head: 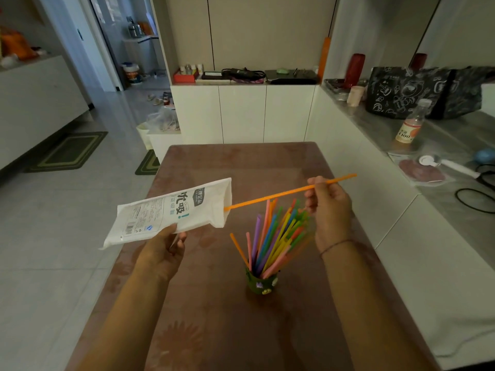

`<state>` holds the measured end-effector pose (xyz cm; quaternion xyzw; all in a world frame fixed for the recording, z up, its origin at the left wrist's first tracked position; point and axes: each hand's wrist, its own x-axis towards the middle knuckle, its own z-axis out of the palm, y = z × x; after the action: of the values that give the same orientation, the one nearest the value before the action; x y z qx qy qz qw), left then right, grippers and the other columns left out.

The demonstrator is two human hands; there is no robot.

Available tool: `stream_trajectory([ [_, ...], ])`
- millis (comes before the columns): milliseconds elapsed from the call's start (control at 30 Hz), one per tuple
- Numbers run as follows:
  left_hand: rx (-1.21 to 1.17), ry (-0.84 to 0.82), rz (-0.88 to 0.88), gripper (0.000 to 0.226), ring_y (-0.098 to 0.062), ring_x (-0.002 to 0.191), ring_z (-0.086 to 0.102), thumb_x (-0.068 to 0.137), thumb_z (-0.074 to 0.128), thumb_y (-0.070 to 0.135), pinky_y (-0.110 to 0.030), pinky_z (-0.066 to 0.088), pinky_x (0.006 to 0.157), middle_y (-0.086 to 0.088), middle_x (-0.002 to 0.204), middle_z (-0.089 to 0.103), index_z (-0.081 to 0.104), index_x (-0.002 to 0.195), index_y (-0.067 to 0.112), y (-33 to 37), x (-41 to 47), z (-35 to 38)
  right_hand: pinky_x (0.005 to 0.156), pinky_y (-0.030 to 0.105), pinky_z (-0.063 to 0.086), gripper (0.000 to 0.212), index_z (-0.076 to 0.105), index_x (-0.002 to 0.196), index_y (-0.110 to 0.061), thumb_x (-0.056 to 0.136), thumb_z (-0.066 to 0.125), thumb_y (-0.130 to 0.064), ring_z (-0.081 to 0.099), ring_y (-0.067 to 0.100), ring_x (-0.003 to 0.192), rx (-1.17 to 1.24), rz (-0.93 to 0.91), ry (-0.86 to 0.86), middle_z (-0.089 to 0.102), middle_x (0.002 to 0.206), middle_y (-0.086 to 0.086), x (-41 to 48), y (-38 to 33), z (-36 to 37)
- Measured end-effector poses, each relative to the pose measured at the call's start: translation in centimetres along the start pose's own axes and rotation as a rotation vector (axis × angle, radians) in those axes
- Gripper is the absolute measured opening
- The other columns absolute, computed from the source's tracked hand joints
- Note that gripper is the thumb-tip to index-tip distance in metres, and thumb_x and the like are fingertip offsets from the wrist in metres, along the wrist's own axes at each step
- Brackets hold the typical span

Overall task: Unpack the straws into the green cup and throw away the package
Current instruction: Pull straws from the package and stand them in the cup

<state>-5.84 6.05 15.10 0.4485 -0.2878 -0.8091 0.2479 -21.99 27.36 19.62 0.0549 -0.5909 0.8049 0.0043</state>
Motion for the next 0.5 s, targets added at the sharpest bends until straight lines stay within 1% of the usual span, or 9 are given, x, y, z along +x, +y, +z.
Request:
stream_trajectory([
  [67,-0.006,0.014,-0.022,0.018,-0.009,0.050,0.063,0.088,0.061,0.005,-0.012,0.047,0.044,0.003,0.055,0.070,0.057,0.091,0.022,-0.4,0.3,-0.6,0.038,0.013,0.035,0.026,0.059,0.072,-0.017,0.094,0.047,-0.014,0.042,0.001,0.036,-0.079,-0.075,0.011,0.053,0.047,-0.007,0.4,-0.2,-0.7],
  [133,-0.014,0.017,-0.045,0.016,-0.007,0.041,0.061,0.089,0.060,0.005,-0.011,0.045,0.042,0.003,0.052,0.069,0.056,0.092,0.021,-0.8,0.7,-1.1,0.040,0.012,0.036,0.023,0.060,0.074,-0.014,0.094,0.048,-0.015,0.044,0.001,0.037,-0.148,-0.128,0.015,0.051,0.054,0.000,0.6,-0.1,-1.2],
  [167,-0.015,0.018,-0.052,0.016,-0.007,0.039,0.060,0.090,0.059,0.005,-0.010,0.044,0.040,0.003,0.051,0.069,0.056,0.092,0.020,-1.0,0.8,-1.3,0.041,0.011,0.037,0.021,0.061,0.077,-0.011,0.094,0.049,-0.016,0.045,0.001,0.038,-0.183,-0.145,0.021,0.051,0.057,0.002,0.7,0.0,-1.5],
  [233,-0.011,0.024,-0.059,0.015,-0.007,0.037,0.059,0.090,0.058,0.005,-0.010,0.043,0.038,0.003,0.050,0.068,0.056,0.092,0.019,-1.2,1.1,-1.7,0.046,0.012,0.039,0.020,0.063,0.085,-0.006,0.093,0.050,-0.018,0.049,-0.001,0.042,-0.283,-0.184,0.031,0.054,0.060,-0.001,0.9,0.2,-2.0],
  [267,-0.007,0.026,-0.060,0.014,-0.006,0.037,0.059,0.090,0.058,0.005,-0.009,0.043,0.038,0.003,0.050,0.068,0.056,0.091,0.019,-1.3,1.2,-1.8,0.050,0.013,0.040,0.020,0.064,0.086,-0.006,0.093,0.051,-0.019,0.051,0.000,0.046,-0.352,-0.214,0.028,0.056,0.061,-0.001,1.0,0.3,-2.2],
  [333,0.001,0.025,-0.063,0.014,-0.006,0.037,0.059,0.090,0.058,0.005,-0.009,0.042,0.037,0.003,0.050,0.068,0.055,0.090,0.019,-1.5,1.3,-1.8,0.054,0.016,0.040,0.018,0.064,0.083,-0.009,0.091,0.053,-0.021,0.053,0.004,0.052,-0.490,-0.284,0.004,0.058,0.063,0.003,0.9,0.3,-2.4],
  [400,0.005,0.025,-0.067,0.015,-0.006,0.037,0.060,0.090,0.058,0.005,-0.009,0.043,0.038,0.004,0.050,0.068,0.055,0.090,0.020,-1.5,1.3,-1.8,0.054,0.016,0.038,0.015,0.064,0.081,-0.011,0.089,0.056,-0.021,0.054,0.007,0.058,-0.589,-0.316,-0.053,0.062,0.067,0.008,0.8,0.4,-2.3],
  [433,0.005,0.025,-0.070,0.015,-0.007,0.037,0.060,0.090,0.058,0.005,-0.009,0.043,0.038,0.004,0.050,0.068,0.055,0.090,0.020,-1.6,1.3,-1.8,0.054,0.017,0.038,0.013,0.064,0.081,-0.011,0.088,0.058,-0.020,0.056,0.013,0.061,-0.643,-0.312,-0.103,0.062,0.069,0.009,0.7,0.6,-2.2],
  [500,0.003,0.021,-0.072,0.016,-0.007,0.038,0.060,0.090,0.059,0.005,-0.010,0.043,0.038,0.003,0.051,0.068,0.055,0.090,0.020,-1.6,1.2,-1.7,0.056,0.018,0.038,0.007,0.064,0.079,-0.014,0.085,0.062,-0.018,0.056,0.015,0.064,-0.728,-0.271,-0.234,0.062,0.068,0.005,0.6,1.1,-1.9],
])
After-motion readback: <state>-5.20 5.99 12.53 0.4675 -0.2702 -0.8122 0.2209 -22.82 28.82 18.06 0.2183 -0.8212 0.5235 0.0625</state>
